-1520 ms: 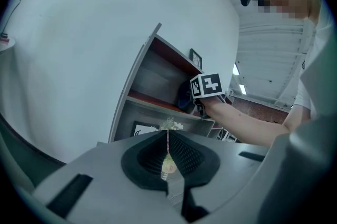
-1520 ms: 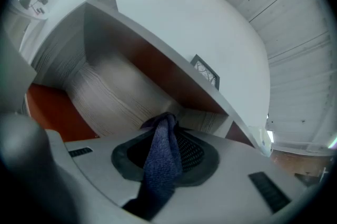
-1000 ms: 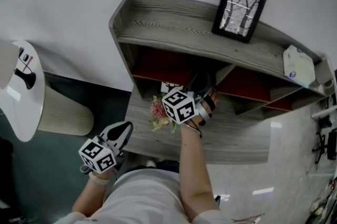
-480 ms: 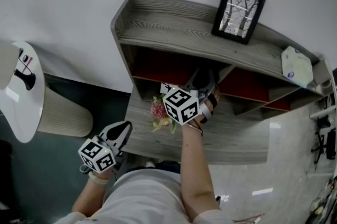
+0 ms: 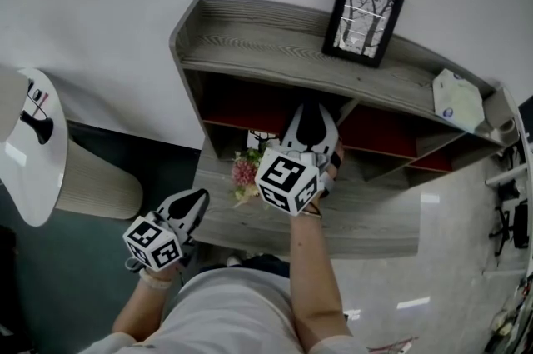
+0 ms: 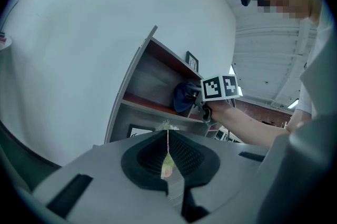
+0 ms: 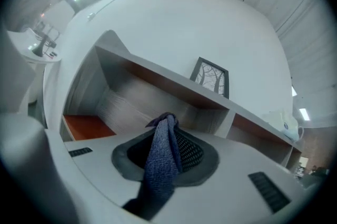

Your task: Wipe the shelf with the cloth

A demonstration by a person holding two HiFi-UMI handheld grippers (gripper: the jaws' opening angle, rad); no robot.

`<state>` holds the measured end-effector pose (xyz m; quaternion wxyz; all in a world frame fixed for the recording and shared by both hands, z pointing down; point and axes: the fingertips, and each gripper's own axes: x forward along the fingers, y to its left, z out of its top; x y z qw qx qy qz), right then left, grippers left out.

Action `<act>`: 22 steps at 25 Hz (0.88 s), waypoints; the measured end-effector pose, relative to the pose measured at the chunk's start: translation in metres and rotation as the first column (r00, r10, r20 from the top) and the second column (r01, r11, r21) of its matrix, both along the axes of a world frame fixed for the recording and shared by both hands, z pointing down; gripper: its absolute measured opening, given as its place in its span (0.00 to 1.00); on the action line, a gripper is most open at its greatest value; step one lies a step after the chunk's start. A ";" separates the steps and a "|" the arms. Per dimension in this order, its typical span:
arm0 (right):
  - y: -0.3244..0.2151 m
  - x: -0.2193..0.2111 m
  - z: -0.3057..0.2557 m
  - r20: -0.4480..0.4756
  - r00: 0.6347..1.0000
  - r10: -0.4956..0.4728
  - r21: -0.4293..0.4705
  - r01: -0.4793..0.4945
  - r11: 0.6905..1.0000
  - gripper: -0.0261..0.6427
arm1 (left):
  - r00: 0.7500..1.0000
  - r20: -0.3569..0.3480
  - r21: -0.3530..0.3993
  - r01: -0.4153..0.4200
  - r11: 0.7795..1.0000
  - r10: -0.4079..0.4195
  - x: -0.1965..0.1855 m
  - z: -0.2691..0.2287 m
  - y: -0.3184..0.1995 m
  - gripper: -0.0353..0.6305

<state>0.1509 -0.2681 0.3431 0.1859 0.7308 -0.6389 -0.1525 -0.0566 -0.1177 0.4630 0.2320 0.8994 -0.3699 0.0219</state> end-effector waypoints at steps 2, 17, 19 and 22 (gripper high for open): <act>0.010 -0.005 -0.005 0.017 0.997 -0.072 0.016 0.072 0.997 0.15 | 1.000 -0.010 0.011 -0.012 1.000 0.012 0.006 -0.006 0.001 0.08; 0.111 -0.002 0.007 0.401 0.852 -0.337 0.052 0.346 0.937 0.15 | 0.993 -0.013 0.088 -0.113 0.990 0.114 0.050 -0.034 0.011 0.08; 0.122 0.000 0.017 0.419 0.840 -0.345 0.042 0.362 0.931 0.15 | 0.992 -0.014 0.088 -0.123 0.988 0.125 0.055 -0.034 0.012 0.08; 0.138 -0.001 0.033 0.433 0.823 -0.367 0.030 0.394 0.919 0.15 | 0.990 -0.014 0.089 -0.136 0.987 0.138 0.059 -0.034 0.013 0.08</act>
